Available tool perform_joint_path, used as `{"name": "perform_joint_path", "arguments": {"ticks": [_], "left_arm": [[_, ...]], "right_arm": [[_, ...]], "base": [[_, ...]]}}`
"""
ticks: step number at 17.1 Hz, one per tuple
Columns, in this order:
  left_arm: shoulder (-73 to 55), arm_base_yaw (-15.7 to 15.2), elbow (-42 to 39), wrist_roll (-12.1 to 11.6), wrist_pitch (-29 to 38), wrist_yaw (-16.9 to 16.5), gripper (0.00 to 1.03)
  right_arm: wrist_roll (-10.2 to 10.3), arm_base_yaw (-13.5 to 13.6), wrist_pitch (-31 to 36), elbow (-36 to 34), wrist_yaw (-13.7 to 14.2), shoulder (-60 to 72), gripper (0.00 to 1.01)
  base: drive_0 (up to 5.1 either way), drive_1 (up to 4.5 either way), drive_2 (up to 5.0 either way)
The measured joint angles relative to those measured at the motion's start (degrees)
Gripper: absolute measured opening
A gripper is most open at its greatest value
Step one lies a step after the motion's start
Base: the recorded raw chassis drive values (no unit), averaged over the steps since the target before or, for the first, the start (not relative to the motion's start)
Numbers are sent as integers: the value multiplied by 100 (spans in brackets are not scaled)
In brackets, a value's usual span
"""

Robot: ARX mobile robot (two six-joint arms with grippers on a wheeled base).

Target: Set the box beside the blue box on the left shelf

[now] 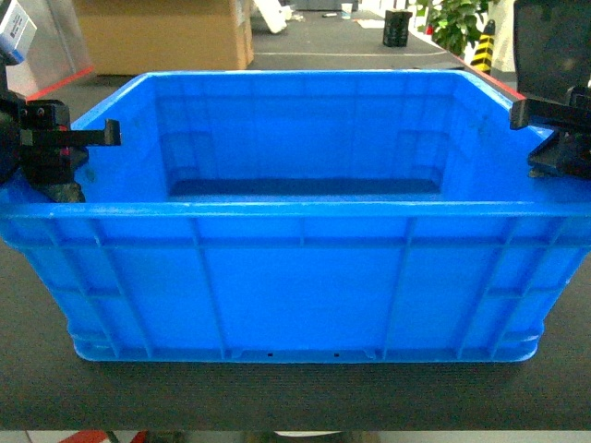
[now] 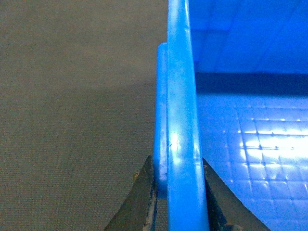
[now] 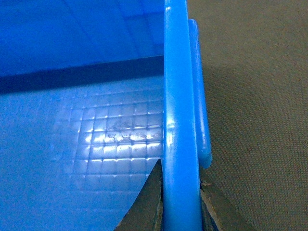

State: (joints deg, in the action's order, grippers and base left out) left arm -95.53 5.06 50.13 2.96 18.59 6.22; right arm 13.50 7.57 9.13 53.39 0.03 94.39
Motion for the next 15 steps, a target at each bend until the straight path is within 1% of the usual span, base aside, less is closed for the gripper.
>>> {"name": "perform_joint_path", "arguments": {"ticks": [2, 3, 4, 5, 7, 8, 10, 12, 15], "left_arm": [[33, 11, -131, -28, 247, 96, 16], [90, 50, -260, -76, 437, 170, 16], [179, 79, -398, -179, 664, 256, 15], [363, 85, -442, -129, 809, 146, 11], [817, 173, -538, -138, 1121, 173, 10], [1102, 205, -540, -144, 1244, 188, 10], [1460, 229, -614, -140, 1379, 201, 10], [1751, 247, -732, -146, 1399, 234, 10], [1882, 304, -811, -166, 1401, 273, 10]], "right_arm": [[-4, 68, 177, -52, 44, -39, 10], [-7, 118, 203, -83, 107, -116, 10], [-24, 188, 232, -127, 144, -243, 10], [-85, 223, 286, -140, 308, -369, 9], [-175, 262, 361, -184, 516, -719, 9], [-269, 308, 422, -186, 667, -1027, 9], [-433, 426, 468, -203, 896, -1421, 9], [-562, 520, 501, -286, 1032, -1637, 9], [-599, 520, 505, -389, 1071, -1766, 9]], "base": [[0, 0, 0], [0, 0, 0], [0, 0, 0], [0, 0, 0], [0, 0, 0], [0, 0, 0], [0, 0, 0], [0, 0, 0], [0, 0, 0]]}}
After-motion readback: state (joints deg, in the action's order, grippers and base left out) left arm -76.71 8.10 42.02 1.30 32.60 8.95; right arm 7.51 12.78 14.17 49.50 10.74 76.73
